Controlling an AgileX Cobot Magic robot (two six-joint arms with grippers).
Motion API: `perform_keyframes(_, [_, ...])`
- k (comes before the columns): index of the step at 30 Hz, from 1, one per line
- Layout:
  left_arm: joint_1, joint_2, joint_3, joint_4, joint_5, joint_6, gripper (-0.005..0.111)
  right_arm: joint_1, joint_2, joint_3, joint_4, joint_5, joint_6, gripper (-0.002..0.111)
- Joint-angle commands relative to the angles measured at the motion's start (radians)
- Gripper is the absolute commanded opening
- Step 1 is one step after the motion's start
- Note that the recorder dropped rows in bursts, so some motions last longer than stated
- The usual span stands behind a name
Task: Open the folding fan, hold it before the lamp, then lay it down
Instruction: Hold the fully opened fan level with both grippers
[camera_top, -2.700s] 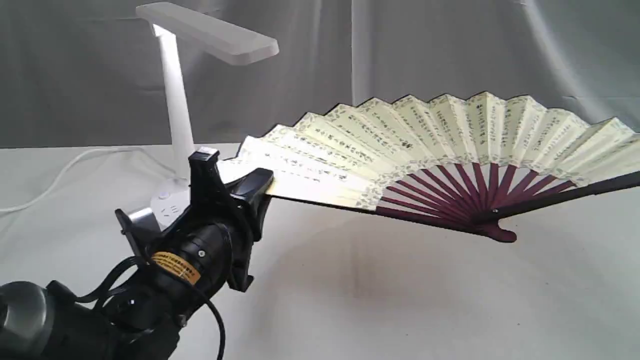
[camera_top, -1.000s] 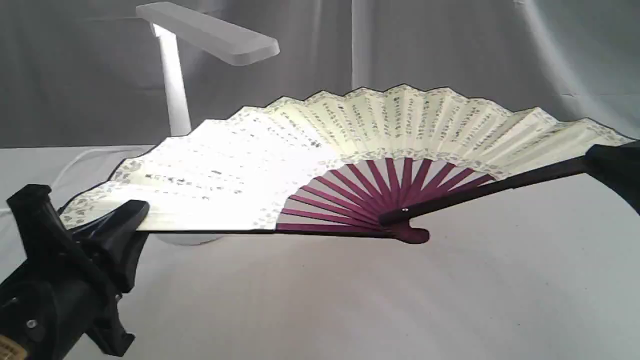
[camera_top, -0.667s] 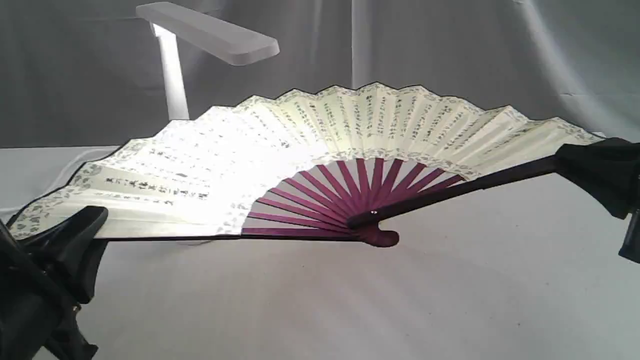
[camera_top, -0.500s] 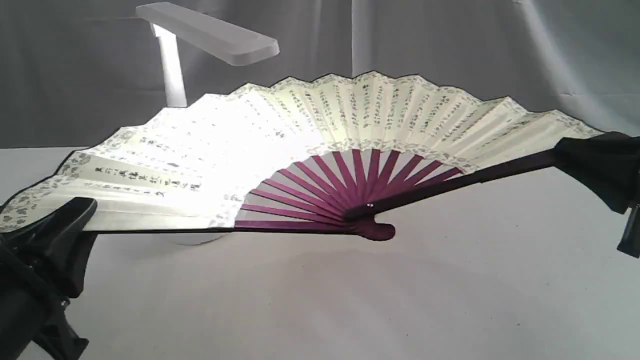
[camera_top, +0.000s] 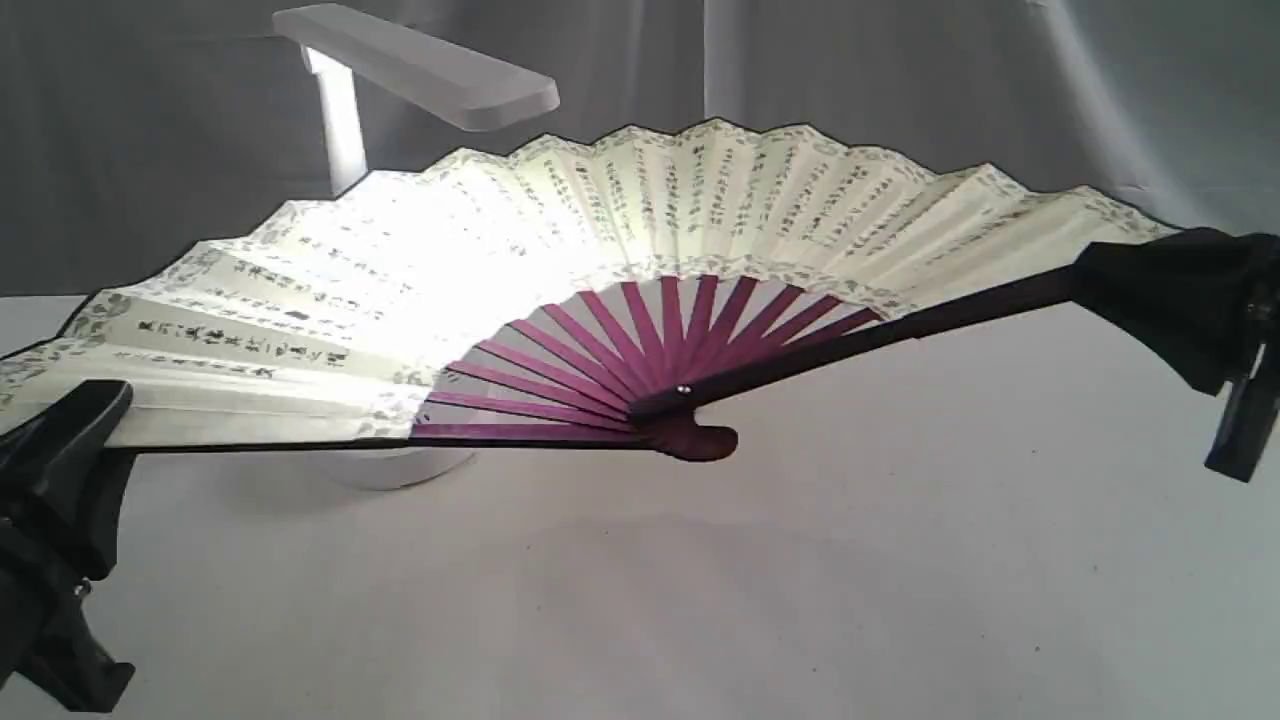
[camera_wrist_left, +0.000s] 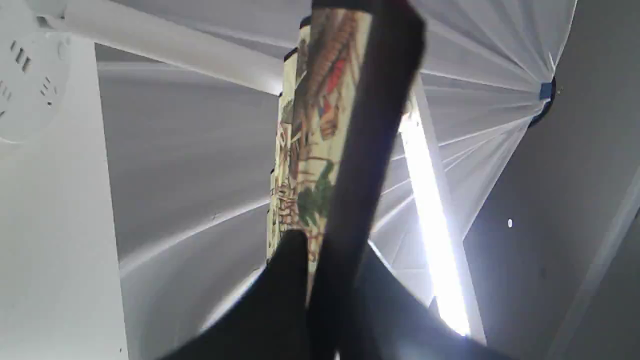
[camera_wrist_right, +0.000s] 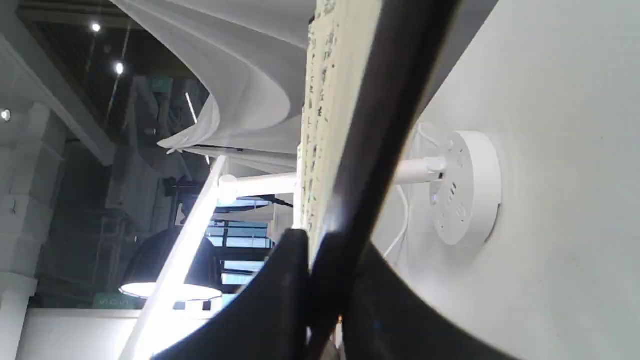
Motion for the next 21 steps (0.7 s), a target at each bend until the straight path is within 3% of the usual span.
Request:
perform_keyframes(1, [0.011, -0.026, -0.001, -0.117, -0.106, -0.046, 0.0, 0.015, -0.009, -0.04, -0.027, -0.046, -0.026, 0.0])
perform_keyframes(21, [0.011, -0.029, -0.001, -0.114, -0.106, -0.071, 0.0, 0.015, -0.009, -0.053, -0.027, -0.046, -0.017, 0.0])
